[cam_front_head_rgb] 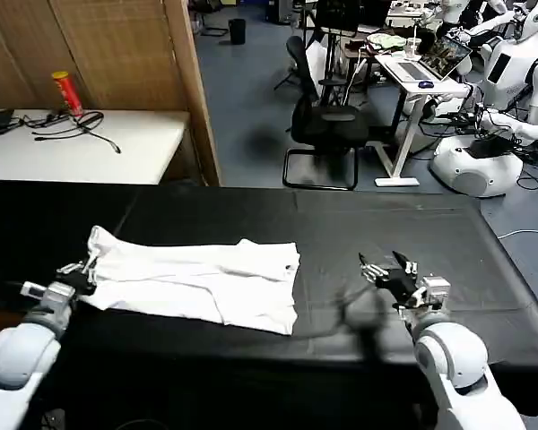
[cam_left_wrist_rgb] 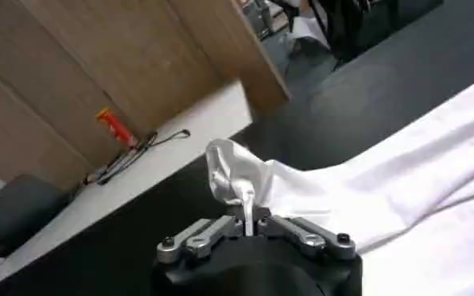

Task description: Fold and organize the clothes.

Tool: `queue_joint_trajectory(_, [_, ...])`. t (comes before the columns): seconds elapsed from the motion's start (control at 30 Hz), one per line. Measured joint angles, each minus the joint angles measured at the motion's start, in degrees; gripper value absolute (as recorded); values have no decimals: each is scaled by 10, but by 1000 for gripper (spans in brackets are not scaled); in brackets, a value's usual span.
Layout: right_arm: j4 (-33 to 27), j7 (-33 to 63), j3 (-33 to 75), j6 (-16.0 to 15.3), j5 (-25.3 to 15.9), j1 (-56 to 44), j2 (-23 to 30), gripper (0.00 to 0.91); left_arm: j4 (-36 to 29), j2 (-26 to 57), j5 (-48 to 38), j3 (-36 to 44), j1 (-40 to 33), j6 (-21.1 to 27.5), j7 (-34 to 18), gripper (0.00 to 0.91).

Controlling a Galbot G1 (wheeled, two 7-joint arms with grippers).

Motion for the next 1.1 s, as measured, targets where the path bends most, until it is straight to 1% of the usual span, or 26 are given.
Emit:
queue_joint_trajectory(0.23, [11,-3,18,4,-21,-23,15,878,-87,-59,-89,66,-25,40,-32,0])
queue_joint_trajectory(0.5, [21,-11,43,12,-35,-55,29,878,-125,-132,-220,168,-63,72,-63,0])
queue_joint_trajectory(0.63, [22,-15,45,15,-40,-65,34,878,-129,-165,-271,202,-76,76,-77,0])
queue_joint_trajectory(0.7, [22,-15,46,15,-41,-66,34,878,-129,-184,-282,214,-81,76,-80,0])
queue_joint_trajectory(0.83, [23,-16,44,15,-41,-66,34,878,-119,-217,-277,229,-89,71,-79,0])
queue_joint_trajectory(1.1, [18,-19,32,15,-45,-63,34,878,-95,-256,-264,235,-97,63,-78,0])
